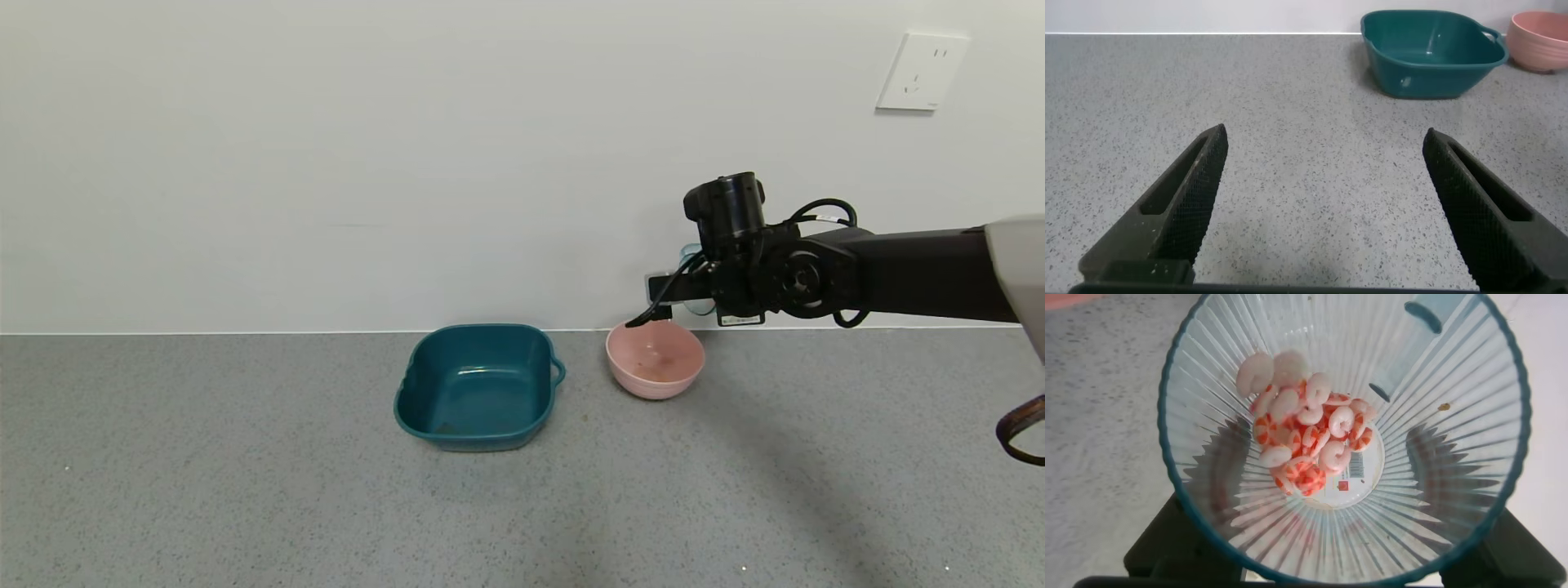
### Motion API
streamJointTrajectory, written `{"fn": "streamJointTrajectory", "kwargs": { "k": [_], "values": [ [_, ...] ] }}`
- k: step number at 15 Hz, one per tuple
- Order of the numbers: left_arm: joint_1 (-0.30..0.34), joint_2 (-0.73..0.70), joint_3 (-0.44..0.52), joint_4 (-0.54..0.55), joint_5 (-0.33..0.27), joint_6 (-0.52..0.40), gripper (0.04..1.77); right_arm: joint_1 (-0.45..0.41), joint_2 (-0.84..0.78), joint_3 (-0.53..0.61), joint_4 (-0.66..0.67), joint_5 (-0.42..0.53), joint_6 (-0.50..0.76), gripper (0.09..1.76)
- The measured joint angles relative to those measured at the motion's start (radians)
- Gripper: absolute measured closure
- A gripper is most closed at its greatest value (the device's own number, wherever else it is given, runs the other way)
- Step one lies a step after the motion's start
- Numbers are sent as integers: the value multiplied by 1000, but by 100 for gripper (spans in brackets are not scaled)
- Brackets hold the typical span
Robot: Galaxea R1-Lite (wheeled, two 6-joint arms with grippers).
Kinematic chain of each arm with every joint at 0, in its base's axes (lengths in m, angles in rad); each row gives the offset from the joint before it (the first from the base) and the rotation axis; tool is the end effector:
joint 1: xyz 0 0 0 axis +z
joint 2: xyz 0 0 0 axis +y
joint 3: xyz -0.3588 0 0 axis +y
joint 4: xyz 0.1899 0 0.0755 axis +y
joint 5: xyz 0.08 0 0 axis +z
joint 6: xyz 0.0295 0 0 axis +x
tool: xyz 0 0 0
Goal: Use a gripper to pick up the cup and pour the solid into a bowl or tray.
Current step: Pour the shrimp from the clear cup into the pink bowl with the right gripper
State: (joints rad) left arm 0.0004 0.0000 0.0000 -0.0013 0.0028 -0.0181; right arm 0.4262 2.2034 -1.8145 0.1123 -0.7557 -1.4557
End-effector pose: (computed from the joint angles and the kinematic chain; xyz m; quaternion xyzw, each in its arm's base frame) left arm -0.0594 0.0001 0.0756 -0.0091 -0.0007 0.0016 1.0000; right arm 0.4686 0.1905 0.2385 -0.7389 0.2594 0.0184 0.6216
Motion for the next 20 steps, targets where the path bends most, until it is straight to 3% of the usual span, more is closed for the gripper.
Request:
{"fn": "streamJointTrajectory", "kwargs": {
  "k": [10,17,20],
  "values": [
    [0,0,0,0,0,0,9,13,37,47,-314,2,-445,51],
    [0,0,0,0,0,0,9,-1,40,225,-739,14,-727,51],
    [0,0,0,0,0,0,9,-9,40,258,-768,36,-772,51]
  ]
}}
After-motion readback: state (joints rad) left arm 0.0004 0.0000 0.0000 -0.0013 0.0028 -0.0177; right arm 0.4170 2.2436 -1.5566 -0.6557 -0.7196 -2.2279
